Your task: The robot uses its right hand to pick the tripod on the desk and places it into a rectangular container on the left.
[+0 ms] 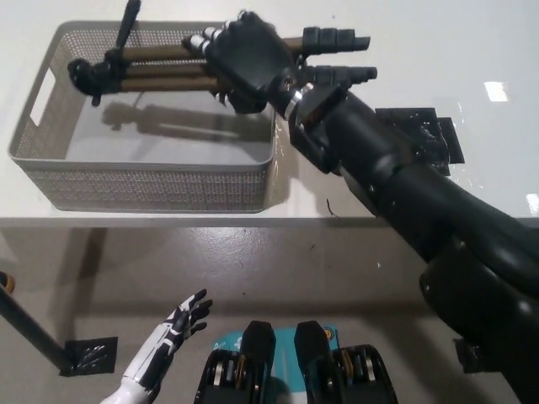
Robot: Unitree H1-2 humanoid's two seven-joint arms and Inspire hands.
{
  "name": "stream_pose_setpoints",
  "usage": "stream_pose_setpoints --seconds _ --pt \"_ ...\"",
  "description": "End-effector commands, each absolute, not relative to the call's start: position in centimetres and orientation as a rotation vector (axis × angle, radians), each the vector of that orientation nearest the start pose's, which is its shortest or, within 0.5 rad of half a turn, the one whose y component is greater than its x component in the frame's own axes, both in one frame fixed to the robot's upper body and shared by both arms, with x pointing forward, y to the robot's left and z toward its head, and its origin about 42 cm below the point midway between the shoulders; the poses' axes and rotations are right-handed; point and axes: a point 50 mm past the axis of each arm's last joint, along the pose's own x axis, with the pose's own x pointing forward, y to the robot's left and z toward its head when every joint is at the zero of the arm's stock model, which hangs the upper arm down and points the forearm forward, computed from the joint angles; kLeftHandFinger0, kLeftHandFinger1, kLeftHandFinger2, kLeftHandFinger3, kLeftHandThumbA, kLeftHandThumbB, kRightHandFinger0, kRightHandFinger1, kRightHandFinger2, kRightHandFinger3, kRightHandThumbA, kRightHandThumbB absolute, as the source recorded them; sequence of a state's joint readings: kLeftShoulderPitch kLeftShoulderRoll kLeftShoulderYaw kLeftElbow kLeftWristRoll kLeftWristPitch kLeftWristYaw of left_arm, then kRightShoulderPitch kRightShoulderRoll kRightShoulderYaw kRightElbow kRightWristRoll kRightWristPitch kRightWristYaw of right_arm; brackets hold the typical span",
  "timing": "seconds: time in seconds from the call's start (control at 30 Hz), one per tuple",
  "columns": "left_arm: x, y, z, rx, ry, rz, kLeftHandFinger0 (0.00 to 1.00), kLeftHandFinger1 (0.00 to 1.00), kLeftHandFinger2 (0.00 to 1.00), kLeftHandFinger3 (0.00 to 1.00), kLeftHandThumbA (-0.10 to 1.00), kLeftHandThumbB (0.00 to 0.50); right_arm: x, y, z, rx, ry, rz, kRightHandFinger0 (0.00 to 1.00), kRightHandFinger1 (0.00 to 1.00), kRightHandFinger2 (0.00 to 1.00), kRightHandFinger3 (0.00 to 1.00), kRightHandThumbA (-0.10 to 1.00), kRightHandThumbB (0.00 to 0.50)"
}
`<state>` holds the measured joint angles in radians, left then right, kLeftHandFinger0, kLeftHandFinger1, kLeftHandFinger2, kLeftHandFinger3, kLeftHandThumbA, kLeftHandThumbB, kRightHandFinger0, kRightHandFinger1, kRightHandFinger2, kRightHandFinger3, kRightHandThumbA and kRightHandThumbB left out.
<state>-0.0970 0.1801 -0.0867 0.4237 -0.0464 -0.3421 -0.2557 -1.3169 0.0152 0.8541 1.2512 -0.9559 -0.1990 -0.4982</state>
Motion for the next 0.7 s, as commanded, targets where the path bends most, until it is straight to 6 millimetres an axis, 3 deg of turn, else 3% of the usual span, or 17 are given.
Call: stream_pose_setpoints --seconds 0.0,0.03,0.07,0.1,0.17,0.27,0.33,0.53,0.67 --pt "29.0 24.2 3.1 0.149 -0.002 -0.367 1.00 1.00 1.00 1.00 1.00 0.500 52.2 4.0 38.3 -1.568 -1.370 0.189 0.14 0.40 0.63 0.83 0.30 0.202" --pt "28.8 24.3 2.9 0.153 -0.001 -0.370 1.00 1.00 1.00 1.00 1.00 0.500 52.6 3.9 37.8 -1.659 -1.250 0.177 0.61 0.89 1.00 1.00 0.65 0.343" --pt "28.6 24.5 2.9 0.160 -0.001 -0.368 1.00 1.00 1.00 1.00 1.00 0.500 52.8 3.8 37.6 -1.671 -1.182 0.191 0.82 1.00 1.00 1.00 0.72 0.379" --pt "28.6 24.5 2.9 0.161 -0.002 -0.367 1.00 1.00 1.00 1.00 1.00 0.500 53.0 3.5 37.5 -1.656 -1.082 0.232 1.00 1.00 1.00 1.00 0.75 0.411" --pt "28.6 24.5 2.8 0.156 0.005 -0.363 1.00 1.00 1.00 1.00 1.00 0.500 53.4 2.6 37.4 -1.656 -1.018 0.231 1.00 1.00 1.00 1.00 0.81 0.459" --pt "28.8 24.5 2.9 0.160 0.004 -0.374 1.00 1.00 1.00 1.00 1.00 0.500 53.9 1.2 37.5 -1.629 -0.974 0.246 1.00 1.00 1.00 1.00 0.89 0.445" --pt "29.0 24.5 2.8 0.163 0.010 -0.377 1.00 1.00 1.00 1.00 1.00 0.500 54.3 0.3 37.8 -1.608 -0.922 0.253 1.00 1.00 1.00 1.00 0.93 0.461" --pt "28.9 24.5 2.7 0.173 0.009 -0.383 1.00 1.00 1.00 1.00 1.00 0.500 55.1 -0.7 39.3 -1.530 -0.841 0.264 1.00 1.00 1.00 1.00 0.92 0.500" --pt "28.4 24.1 2.4 0.157 0.016 -0.376 1.00 1.00 1.00 1.00 1.00 0.500 54.7 -1.3 42.2 -1.302 -0.791 0.285 1.00 1.00 1.00 1.00 1.00 0.489"
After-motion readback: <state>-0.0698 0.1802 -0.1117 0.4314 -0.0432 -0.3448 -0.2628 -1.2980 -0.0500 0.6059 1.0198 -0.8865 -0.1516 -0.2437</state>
